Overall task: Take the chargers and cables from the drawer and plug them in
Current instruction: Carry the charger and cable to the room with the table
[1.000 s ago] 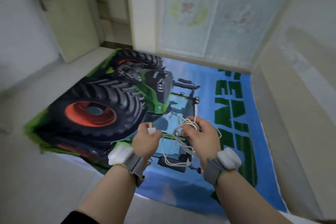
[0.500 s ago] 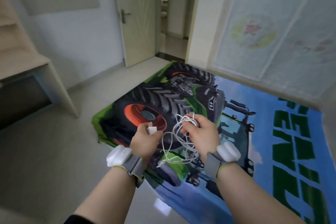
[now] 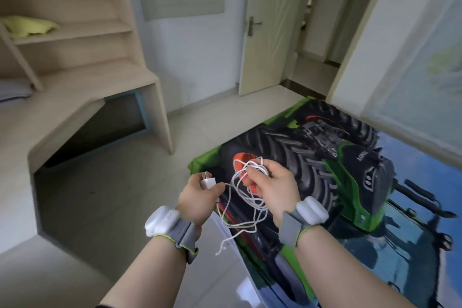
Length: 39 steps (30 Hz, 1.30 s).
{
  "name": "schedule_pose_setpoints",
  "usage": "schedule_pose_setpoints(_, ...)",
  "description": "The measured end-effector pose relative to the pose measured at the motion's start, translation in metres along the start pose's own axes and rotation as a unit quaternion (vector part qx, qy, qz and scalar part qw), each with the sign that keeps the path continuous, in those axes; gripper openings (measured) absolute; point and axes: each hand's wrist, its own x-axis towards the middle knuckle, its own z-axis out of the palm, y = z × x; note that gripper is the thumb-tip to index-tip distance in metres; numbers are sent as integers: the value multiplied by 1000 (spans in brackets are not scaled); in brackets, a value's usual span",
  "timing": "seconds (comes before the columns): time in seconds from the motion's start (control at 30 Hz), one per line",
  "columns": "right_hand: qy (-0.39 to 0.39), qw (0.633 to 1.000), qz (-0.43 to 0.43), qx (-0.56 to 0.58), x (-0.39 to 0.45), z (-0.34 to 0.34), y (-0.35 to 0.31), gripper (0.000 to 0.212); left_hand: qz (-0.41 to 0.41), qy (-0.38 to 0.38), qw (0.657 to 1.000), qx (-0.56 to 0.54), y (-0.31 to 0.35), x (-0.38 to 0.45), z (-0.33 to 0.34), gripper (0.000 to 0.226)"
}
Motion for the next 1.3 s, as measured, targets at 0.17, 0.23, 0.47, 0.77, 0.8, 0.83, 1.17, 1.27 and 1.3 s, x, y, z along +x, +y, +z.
schedule_pose_setpoints(0.17,-58,998,-11,5,72,41,0,8,-6,44,999,-10,16,68,-16,41)
schedule_pose_setpoints(0.23,-84,996,-13,9,111,60,-4,6,-6,65,998,-20,30,103,-23,45)
schedule_pose_setpoints(0.47,-125,992,-17,13,219,117,-18,6,-18,117,992,-36,65,198,-44,45)
schedule_pose_setpoints(0.77,-103,994,-7,17,333,232,-23,7,-10,125,991,-47,94,337,-113,41)
schedule_pose_setpoints(0.8,-97,995,-5,21,346,245,-26,7,-10,116,992,-44,101,355,-123,41)
schedule_pose_setpoints(0.83,-92,995,-3,25,358,258,-28,7,-8,107,993,-39,106,371,-133,41)
schedule_pose_setpoints(1.17,-21,997,36,64,465,345,-45,9,6,53,999,-4,153,521,-184,46)
schedule_pose_setpoints(1.27,-14,997,43,68,500,355,-48,9,7,40,999,-7,168,561,-179,49)
schedule_pose_setpoints(1.3,-13,997,41,67,516,358,-45,9,7,35,999,-6,170,577,-175,50)
